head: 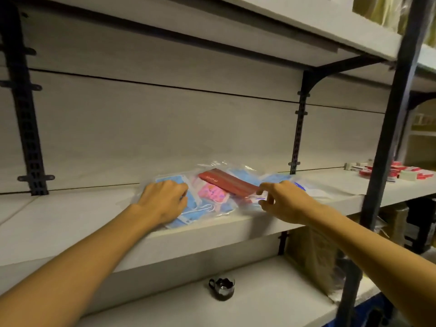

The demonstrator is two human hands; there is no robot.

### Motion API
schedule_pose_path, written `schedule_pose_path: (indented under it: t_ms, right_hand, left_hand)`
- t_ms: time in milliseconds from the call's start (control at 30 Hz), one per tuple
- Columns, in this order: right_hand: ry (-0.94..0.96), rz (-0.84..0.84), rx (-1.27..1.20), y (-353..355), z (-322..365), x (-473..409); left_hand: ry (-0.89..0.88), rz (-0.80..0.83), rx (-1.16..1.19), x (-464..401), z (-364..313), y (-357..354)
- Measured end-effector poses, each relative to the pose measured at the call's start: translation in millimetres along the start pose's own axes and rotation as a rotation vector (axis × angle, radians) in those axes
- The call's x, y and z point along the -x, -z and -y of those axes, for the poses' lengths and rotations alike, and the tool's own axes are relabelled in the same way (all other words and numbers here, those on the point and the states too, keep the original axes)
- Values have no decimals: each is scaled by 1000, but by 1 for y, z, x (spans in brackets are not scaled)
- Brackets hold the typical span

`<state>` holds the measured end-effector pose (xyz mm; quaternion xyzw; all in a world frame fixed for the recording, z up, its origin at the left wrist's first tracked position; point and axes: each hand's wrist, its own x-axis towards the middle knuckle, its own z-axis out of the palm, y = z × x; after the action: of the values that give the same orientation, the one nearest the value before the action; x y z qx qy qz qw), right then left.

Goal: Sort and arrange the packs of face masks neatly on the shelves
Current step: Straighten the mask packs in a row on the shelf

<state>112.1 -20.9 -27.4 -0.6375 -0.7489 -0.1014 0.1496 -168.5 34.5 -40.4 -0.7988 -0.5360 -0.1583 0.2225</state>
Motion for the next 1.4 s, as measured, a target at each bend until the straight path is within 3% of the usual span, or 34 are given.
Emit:
schedule_pose_path:
  t_ms: [133,300,600,967,1200,1400]
  right_hand:
    - [49,-16,-1,-7,-37,-33]
    - [30,-41,-40,-12,-89,-58]
    - [-191,-122,-176,-23,-165,-84]
    - [-389,2,-92,-33,-184,-115]
    - [-423,65,11,-34,-176,-128]
    - [-463,79,-46,-43,-175,-137]
  left_hand:
    - [168,19,10,-19,-8,1]
    - [215,33,-56,-32,-41,3]
    - [255,47,-27,-61,-92,4]
    - [394,182,-246,-99,-108,-5]
    - [418,198,-84,-110,-102,-10]
    - [447,143,166,-115,-92,-24]
